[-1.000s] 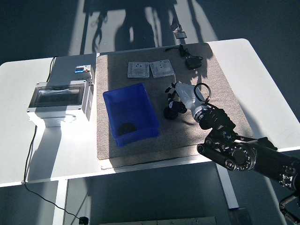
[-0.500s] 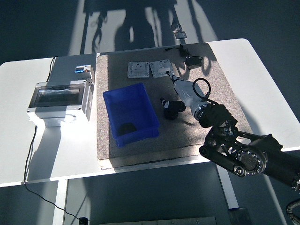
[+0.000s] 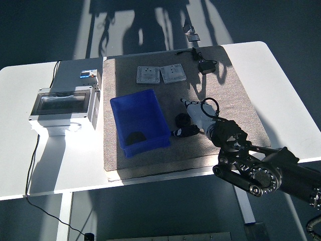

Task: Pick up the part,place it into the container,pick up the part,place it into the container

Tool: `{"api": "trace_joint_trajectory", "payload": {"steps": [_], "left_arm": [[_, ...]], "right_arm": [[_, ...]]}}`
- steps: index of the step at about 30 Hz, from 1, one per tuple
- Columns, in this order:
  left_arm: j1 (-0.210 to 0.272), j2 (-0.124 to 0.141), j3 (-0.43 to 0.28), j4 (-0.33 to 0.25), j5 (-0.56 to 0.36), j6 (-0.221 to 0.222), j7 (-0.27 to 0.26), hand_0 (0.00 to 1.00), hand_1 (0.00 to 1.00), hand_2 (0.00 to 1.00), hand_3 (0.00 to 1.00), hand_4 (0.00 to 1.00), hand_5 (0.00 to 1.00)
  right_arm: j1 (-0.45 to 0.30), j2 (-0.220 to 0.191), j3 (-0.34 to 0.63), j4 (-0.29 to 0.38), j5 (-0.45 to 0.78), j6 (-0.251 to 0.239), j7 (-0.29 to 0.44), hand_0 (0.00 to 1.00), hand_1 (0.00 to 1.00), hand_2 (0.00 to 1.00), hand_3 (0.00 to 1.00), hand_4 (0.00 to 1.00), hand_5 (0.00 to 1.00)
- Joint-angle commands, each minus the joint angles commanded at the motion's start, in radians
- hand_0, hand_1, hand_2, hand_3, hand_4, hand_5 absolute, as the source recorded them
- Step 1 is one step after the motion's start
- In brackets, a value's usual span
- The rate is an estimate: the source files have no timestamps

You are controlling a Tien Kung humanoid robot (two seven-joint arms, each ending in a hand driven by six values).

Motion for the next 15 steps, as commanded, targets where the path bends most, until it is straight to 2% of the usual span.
{"api": "trace_joint_trajectory", "payload": {"steps": [2,3,8,9,14,15], "left_arm": [[0.0,0.0,0.0,0.0,0.001,0.0,0.0,0.673,0.639,0.686,0.557,0.517,0.545],[0.0,0.0,0.0,0.0,0.002,0.0,0.0,0.672,0.639,0.688,0.557,0.514,0.556],[0.0,0.0,-0.001,0.0,0.004,-0.001,-0.001,0.672,0.639,0.688,0.557,0.514,0.556],[-0.001,0.0,-0.002,0.0,0.006,-0.001,-0.001,0.672,0.639,0.688,0.556,0.515,0.559],[-0.001,0.001,-0.003,0.0,0.008,-0.002,0.0,0.672,0.639,0.688,0.556,0.515,0.559],[-0.001,0.001,-0.004,0.0,0.008,-0.002,0.0,0.671,0.638,0.687,0.557,0.514,0.559]], "right_arm": [[0.0,0.002,-0.004,-0.006,0.002,-0.016,0.007,0.998,0.841,0.914,0.975,0.998,0.627],[0.001,0.003,-0.007,-0.008,0.004,-0.025,0.011,0.996,0.662,0.78,0.883,0.998,0.62],[0.0,0.008,-0.026,-0.013,0.01,-0.064,0.028,0.996,0.662,0.78,0.883,0.998,0.62],[0.0,0.008,-0.031,-0.013,0.008,-0.069,0.029,0.898,0.489,0.633,0.763,0.833,0.457],[0.0,0.011,-0.05,-0.018,-0.005,-0.083,0.033,0.898,0.489,0.633,0.763,0.833,0.457],[0.0,0.012,-0.053,-0.019,-0.01,-0.085,0.034,0.821,0.365,0.51,0.653,0.504,0.2]]}}
